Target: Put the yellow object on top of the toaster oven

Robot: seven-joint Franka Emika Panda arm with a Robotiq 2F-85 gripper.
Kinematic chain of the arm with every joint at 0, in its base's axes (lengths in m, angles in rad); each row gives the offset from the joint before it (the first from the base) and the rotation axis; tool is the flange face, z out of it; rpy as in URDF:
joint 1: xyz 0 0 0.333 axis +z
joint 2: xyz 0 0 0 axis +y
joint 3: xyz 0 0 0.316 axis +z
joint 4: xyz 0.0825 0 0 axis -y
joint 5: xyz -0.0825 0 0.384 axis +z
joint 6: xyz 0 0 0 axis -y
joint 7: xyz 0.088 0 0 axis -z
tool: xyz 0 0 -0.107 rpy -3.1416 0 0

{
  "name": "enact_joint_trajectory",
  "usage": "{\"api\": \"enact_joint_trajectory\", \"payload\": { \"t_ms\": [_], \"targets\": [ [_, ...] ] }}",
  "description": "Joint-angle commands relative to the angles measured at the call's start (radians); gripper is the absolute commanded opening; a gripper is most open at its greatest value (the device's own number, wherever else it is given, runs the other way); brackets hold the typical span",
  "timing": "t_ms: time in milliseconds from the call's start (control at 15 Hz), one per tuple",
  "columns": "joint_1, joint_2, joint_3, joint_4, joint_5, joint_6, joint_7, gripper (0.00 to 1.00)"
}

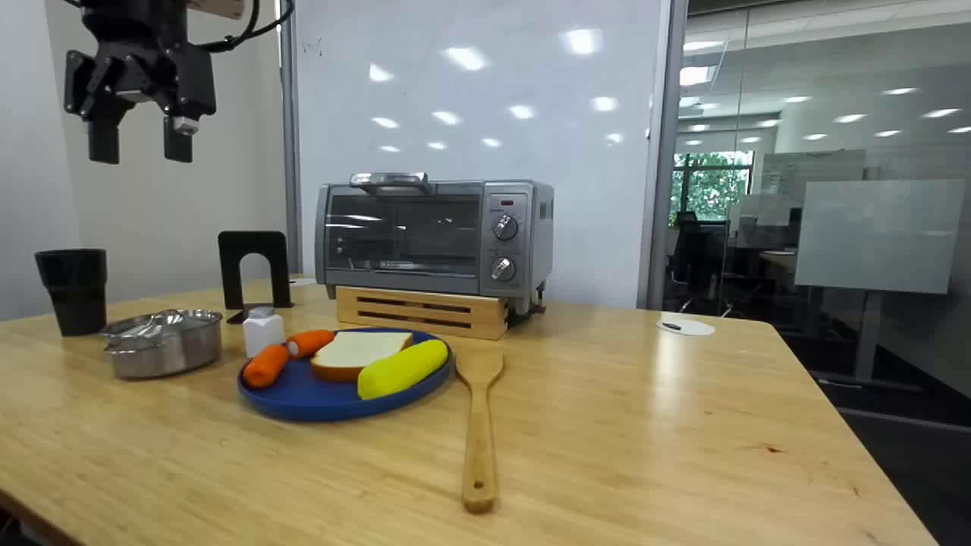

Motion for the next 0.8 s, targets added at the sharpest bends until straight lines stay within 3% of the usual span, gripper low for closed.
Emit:
{"api": "enact_joint_trajectory", "payload": {
  "t_ms": [0, 400, 733],
  "targets": [
    [-0.004, 0.0, 0.004, 0.002, 0.002, -0.002, -0.002, 1.0],
    [-0.024, 0.048, -0.055, -0.004, -0.029, 0.019, -0.087, 1.0],
    [-0.049, 0.114, -0.133, -0.012, -0.079, 0.111, -0.217, 1.0]
  ]
}}
